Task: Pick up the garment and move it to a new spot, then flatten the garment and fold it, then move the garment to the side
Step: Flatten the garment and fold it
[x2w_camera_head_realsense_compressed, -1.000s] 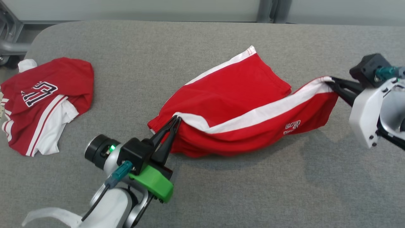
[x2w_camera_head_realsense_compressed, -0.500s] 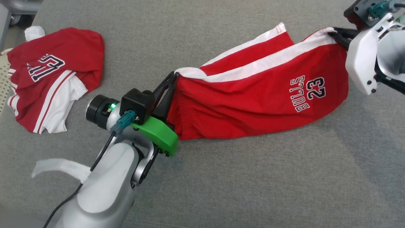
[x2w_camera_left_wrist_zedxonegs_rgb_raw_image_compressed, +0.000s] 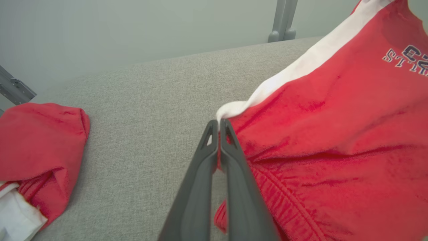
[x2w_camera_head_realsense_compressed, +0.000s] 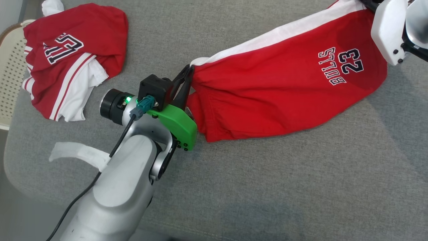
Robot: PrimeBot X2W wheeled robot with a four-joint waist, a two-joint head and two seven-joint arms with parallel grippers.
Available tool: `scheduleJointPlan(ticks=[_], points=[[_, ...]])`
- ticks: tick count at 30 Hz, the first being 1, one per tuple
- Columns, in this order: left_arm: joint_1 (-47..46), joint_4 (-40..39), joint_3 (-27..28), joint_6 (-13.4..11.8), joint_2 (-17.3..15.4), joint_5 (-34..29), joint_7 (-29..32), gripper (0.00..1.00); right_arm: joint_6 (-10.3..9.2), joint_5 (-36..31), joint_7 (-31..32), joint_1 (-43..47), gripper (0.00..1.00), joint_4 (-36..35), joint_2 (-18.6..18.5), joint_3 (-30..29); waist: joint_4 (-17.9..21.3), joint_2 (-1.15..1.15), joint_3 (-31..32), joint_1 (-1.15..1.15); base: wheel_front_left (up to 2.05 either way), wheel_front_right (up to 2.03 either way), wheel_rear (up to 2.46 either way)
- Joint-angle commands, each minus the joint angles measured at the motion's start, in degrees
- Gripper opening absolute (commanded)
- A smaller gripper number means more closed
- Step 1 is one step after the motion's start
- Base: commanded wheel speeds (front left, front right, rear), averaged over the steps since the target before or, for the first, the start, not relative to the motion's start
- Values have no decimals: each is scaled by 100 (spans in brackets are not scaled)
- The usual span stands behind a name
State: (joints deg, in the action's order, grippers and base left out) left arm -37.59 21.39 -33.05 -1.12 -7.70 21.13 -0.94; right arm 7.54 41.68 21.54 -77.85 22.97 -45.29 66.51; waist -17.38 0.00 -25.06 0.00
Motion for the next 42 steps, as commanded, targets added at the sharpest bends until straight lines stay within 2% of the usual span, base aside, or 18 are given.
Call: scheduleJointPlan(ticks=[1,9,10,11,18,22,24,26,30,31,34,39,42], points=[[-111,25,30,-52,22,36,57,0,-9,56,-49,-107,0,81,27,77,-117,0,-105,0,0,0,0],[-110,12,-27,-162,31,130,514,0,-9,244,-292,-366,0,469,198,521,-271,0,-194,0,0,0,0],[-120,3,-33,-171,27,135,529,37,-9,256,-324,-377,36,488,224,556,-275,0,-200,0,0,0,0],[-138,-10,-28,-188,27,136,513,100,-9,272,-349,-378,100,515,241,582,-275,0,-203,0,0,0,0],[-192,77,-41,-212,-31,99,453,100,-10,255,-811,-440,100,746,343,652,-221,0,-75,0,0,0,0],[-153,100,-24,-282,-126,4,295,100,-10,302,-1217,-467,100,1057,432,417,-171,0,64,0,0,0,0],[-35,72,15,-357,-159,-13,86,100,-9,204,-1564,-376,100,1362,529,150,-142,0,194,0,0,0,0],[124,-23,97,-419,-174,4,-279,100,-10,375,-1912,-81,100,1643,706,-245,-107,0,343,0,0,0,0],[614,-183,456,-741,-161,179,-1022,100,-9,188,-2372,442,100,2223,961,-734,-19,0,684,0,0,0,0],[897,-290,625,-864,-127,263,-1238,100,-9,132,-2599,779,100,2447,1157,-979,18,0,857,0,0,0,0],[1413,-530,874,-972,-78,383,-1386,100,-10,164,-2926,1291,100,2814,1371,-1390,54,0,1096,0,0,0,0],[2228,-1200,1267,-773,54,439,-1424,100,-9,210,-3337,1963,100,3458,1786,-2040,76,0,1421,0,0,0,0],[2686,-1601,1419,-503,92,290,-1421,100,-9,196,-3454,2279,100,3729,1954,-2290,63,0,1535,0,0,0,0]])
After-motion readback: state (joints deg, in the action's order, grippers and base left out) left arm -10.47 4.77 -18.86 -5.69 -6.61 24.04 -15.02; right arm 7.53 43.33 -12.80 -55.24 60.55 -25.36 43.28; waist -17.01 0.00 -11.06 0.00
